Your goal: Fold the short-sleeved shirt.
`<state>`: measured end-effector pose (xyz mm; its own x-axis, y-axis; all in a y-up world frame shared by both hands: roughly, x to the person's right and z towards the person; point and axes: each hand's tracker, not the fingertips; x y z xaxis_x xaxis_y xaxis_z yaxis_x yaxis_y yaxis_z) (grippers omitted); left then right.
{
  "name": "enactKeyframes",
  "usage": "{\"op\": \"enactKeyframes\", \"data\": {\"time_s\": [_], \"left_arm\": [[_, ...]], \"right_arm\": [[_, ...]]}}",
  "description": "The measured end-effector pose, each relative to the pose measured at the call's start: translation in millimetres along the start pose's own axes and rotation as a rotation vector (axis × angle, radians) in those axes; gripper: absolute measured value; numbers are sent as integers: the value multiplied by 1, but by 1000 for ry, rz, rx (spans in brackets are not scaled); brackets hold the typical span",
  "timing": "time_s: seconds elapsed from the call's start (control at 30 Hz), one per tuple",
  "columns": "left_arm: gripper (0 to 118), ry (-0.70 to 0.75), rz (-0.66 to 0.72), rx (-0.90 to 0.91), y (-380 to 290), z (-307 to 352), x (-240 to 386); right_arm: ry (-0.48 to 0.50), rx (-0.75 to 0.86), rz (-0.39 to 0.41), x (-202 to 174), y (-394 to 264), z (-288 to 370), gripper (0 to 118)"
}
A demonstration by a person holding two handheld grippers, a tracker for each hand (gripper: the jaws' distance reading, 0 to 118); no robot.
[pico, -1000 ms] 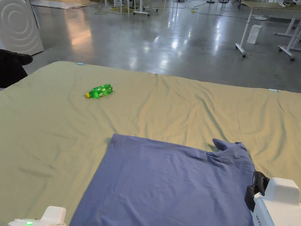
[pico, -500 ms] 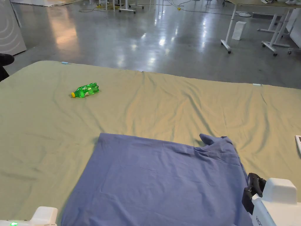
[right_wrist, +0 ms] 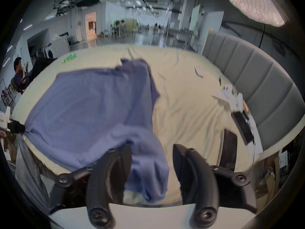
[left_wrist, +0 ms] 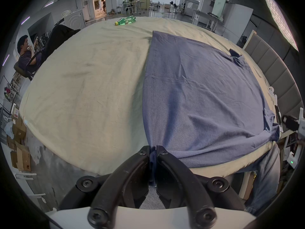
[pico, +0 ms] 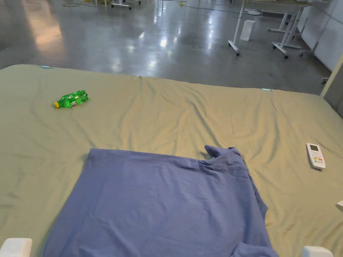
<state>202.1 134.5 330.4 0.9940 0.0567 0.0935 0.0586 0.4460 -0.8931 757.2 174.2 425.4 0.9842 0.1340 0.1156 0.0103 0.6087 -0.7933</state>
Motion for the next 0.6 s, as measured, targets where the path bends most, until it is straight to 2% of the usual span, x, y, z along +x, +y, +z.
{"op": "enactKeyframes", "data": {"time_s": [0.07,0.33,0.4,0.47,0.5,0.53,0.6], "left_arm": [[7,8,-11,-2,1,5,8],[7,10,-5,-4,1,8,11],[7,10,0,-6,0,7,11],[7,11,7,-4,0,6,10],[7,11,10,-2,-1,6,11],[7,13,12,-1,-1,6,12],[7,14,14,5,-1,6,11]], "right_arm": [[15,-65,-7,0,-14,-10,63],[28,-209,-37,-13,-37,-42,62],[29,-192,-42,-15,-40,-43,55],[54,-177,-15,-18,-38,-39,35],[57,-171,-16,-16,-39,-37,21],[61,-168,-15,-17,-39,-36,13],[66,-166,-2,-18,-37,-34,9]]}}
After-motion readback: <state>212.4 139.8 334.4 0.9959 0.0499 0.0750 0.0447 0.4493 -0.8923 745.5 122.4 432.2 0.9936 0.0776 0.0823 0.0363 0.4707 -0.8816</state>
